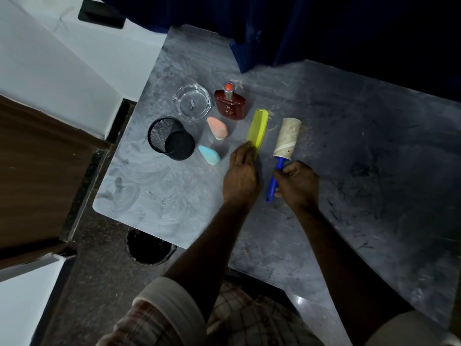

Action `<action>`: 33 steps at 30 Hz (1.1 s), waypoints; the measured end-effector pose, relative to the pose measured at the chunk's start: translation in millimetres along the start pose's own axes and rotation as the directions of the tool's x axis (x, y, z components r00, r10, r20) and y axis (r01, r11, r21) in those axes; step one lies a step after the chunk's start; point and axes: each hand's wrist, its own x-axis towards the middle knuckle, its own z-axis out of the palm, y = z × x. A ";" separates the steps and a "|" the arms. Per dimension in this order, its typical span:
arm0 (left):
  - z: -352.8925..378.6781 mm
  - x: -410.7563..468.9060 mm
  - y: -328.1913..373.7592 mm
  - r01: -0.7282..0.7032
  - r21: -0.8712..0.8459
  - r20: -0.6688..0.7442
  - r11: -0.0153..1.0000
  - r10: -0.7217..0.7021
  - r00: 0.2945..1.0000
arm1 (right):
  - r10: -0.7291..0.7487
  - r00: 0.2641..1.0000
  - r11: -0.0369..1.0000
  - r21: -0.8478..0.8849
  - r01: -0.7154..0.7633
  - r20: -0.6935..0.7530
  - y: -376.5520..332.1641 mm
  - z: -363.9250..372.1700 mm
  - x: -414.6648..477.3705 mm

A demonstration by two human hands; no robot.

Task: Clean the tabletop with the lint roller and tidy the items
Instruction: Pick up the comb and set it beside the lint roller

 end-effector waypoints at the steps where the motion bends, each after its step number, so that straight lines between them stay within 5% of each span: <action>1: 0.6 -0.2 0.0 0.003 -0.003 -0.001 1.000 -0.003 1.000 | -0.004 1.000 1.000 -0.001 0.004 0.002 0.4 0.6 -1.1; 33: -14.3 0.9 -2.3 0.017 -0.033 0.029 0.999 -0.016 0.999 | -0.002 0.999 0.998 0.056 -0.001 0.054 -9.2 30.3 -17.9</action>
